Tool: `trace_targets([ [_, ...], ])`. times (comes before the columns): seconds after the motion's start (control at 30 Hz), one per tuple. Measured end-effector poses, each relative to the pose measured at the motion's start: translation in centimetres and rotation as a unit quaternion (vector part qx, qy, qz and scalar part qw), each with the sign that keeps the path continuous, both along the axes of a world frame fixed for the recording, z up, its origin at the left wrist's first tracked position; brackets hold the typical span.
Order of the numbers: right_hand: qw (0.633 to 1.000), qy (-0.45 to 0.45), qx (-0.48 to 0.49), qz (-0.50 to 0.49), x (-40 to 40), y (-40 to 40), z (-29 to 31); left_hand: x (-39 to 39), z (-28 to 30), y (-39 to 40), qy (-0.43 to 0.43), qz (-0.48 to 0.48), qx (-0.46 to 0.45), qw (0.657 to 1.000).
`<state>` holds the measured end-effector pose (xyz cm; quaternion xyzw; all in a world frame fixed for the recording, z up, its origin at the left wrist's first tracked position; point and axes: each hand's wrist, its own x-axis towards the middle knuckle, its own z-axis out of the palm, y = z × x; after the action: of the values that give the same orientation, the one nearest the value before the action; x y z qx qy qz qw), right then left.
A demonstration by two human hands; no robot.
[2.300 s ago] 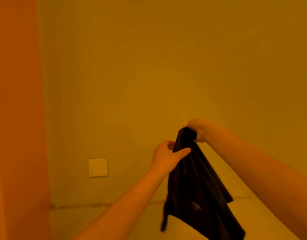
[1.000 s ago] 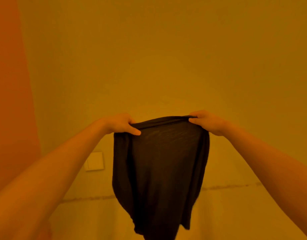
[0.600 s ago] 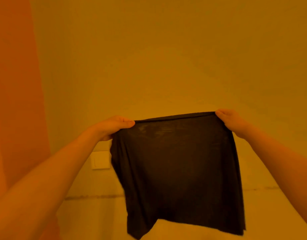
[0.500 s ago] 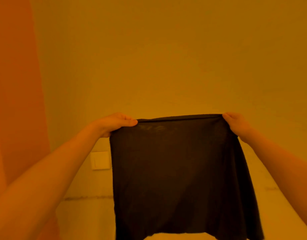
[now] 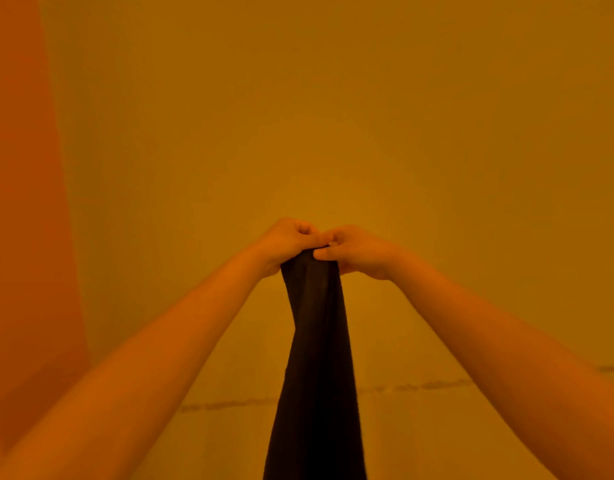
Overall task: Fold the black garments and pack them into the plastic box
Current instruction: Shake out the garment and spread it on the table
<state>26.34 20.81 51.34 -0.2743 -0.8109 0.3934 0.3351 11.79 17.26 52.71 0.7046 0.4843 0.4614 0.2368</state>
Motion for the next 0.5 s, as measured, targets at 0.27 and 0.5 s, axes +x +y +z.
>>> trace_targets([
  [0.27, 0.993, 0.095, 0.022, -0.071, -0.2, -0.1, 0.4, -2.1, -3.5, -0.9, -0.152, 0.012, 0.007, 0.988],
  [0.5, 0.997, 0.044, -0.007, 0.061, -0.5, -0.9, 0.6, -1.3, -2.4, -1.6, -0.242, -0.011, 0.025, 0.970],
])
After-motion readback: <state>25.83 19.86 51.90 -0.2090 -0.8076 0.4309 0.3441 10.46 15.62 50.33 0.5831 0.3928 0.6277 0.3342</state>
